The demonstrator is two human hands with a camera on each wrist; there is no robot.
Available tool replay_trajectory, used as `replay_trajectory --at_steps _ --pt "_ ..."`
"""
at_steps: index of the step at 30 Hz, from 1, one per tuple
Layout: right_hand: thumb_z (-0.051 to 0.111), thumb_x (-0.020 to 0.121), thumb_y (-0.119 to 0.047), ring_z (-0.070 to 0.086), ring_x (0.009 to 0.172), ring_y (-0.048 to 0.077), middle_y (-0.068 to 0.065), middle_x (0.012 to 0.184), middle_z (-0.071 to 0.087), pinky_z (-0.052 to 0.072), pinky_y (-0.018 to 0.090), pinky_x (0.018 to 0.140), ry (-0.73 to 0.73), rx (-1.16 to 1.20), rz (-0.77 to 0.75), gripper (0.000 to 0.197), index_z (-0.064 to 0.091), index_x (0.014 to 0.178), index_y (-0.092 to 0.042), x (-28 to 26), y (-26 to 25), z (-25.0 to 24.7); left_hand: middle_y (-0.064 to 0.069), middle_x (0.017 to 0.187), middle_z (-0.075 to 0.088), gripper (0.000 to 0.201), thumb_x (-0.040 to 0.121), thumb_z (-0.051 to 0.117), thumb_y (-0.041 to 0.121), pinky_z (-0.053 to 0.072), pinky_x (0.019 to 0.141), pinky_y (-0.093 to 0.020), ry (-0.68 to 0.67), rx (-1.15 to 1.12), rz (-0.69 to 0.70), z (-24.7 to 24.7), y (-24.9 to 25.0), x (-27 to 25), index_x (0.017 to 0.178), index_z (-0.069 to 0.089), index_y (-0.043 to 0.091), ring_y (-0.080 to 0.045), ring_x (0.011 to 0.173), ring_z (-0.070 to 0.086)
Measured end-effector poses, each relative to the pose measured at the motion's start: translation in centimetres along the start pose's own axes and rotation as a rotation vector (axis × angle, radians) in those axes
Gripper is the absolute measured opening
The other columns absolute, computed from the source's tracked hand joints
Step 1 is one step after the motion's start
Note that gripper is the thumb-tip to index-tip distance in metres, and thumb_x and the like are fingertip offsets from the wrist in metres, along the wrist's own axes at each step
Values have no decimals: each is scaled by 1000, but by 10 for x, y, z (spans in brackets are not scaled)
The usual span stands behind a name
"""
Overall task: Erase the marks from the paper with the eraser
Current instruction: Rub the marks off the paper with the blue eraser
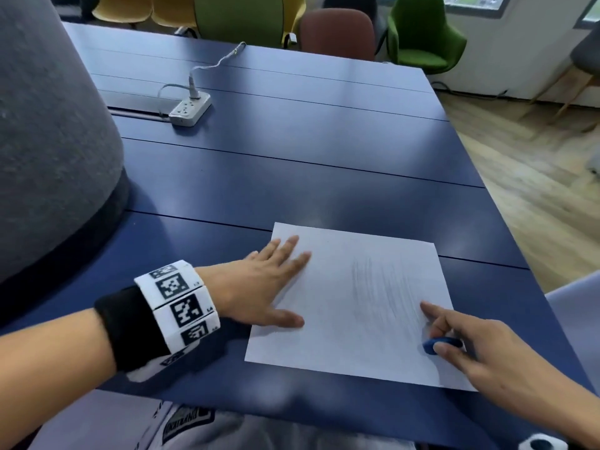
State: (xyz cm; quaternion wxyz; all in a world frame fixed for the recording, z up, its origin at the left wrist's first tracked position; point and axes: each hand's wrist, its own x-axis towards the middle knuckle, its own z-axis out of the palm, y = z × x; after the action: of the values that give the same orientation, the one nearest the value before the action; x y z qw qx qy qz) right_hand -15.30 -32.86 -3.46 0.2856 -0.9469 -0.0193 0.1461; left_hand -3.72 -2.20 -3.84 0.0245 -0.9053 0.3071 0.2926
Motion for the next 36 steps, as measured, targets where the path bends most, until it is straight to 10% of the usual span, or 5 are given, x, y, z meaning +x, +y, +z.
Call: replay_trajectory --at_steps 9,20,25,36 --pt "69 86 -27 59 77 4 -13 79 63 46 18 63 -39 -127 -217 12 61 77 -28 56 -63 -3 -3 163 -8 131 59 71 78 35 110 -46 72 140 62 -2 6 11 155 -3 30 -32 145 10" --pt "74 83 -24 56 61 11 -1 72 67 45 19 60 -172 -159 -392 5 72 86 -21 141 -91 14 5 162 -17 144 54 65 86 17 112 -62 86 116 36 8 -4 12 155 -12 18 -28 149 -1" --pt "73 80 -18 55 61 12 1 73 68 47 22 60 -472 -167 -432 7 75 84 -23 120 -89 19 1 163 -15 144 54 65 86 17 111 -64 80 144 33 8 -2 14 155 -11 16 -31 148 2" --pt "73 79 -19 52 54 8 -1 66 68 45 26 54 -437 -63 -374 4 75 83 -20 119 -86 19 -3 163 -14 138 58 68 81 16 113 -60 77 175 33 4 4 11 155 -10 21 -31 147 4"
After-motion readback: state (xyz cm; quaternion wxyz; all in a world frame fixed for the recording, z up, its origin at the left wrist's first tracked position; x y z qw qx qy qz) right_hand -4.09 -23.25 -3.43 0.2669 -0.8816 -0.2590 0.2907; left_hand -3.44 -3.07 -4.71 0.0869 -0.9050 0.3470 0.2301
